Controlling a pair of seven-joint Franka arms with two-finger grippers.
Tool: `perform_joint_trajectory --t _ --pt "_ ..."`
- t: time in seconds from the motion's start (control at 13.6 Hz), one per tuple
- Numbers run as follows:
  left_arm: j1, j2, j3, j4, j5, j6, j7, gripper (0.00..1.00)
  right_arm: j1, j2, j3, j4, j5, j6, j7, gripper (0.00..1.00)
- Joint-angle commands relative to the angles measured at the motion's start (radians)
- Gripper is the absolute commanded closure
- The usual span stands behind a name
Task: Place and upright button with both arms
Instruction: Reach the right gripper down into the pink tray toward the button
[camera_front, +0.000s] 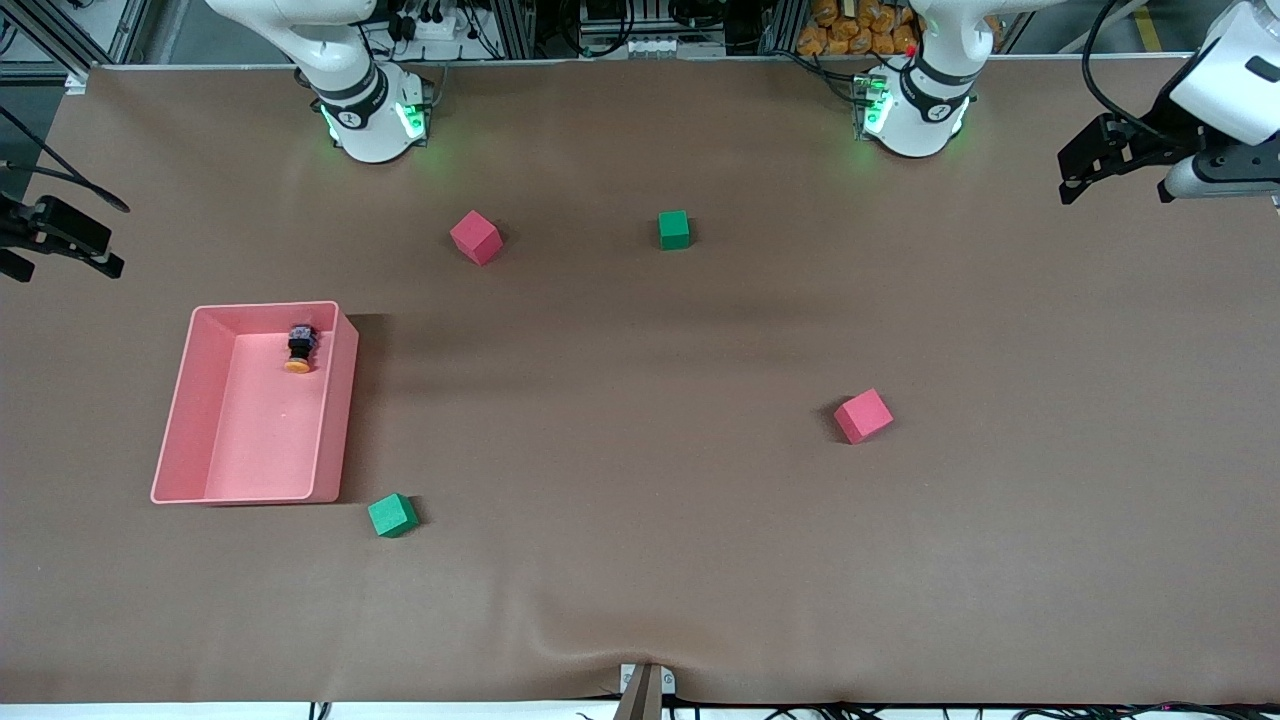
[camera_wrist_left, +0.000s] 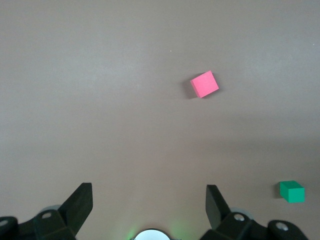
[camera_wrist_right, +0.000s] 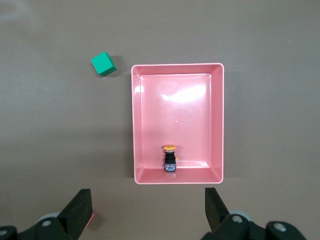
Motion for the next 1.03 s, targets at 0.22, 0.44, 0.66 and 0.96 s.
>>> perform_joint_trajectory --t 0.22,0.44,0.66,0.96 --pt "0.001 0.051 -0.005 0.077 -0.009 -0.021 -0.008 0.00 0.003 -0.001 -0.001 0.011 0.001 -0.008 0.016 0.00" --pt "0.004 0.045 -0.006 0.084 -0.020 -0.021 0.064 0.00 0.012 0.016 0.001 0.004 -0.001 -0.018 0.007 0.00" --pt "0.002 0.043 -0.006 0.089 -0.011 -0.019 0.061 0.00 0.055 0.134 -0.001 0.017 -0.005 -0.077 0.002 0.00" --pt "0.013 0.032 0.006 0.087 -0.010 -0.022 0.059 0.00 0.034 0.204 -0.004 0.017 -0.001 -0.108 0.004 0.00"
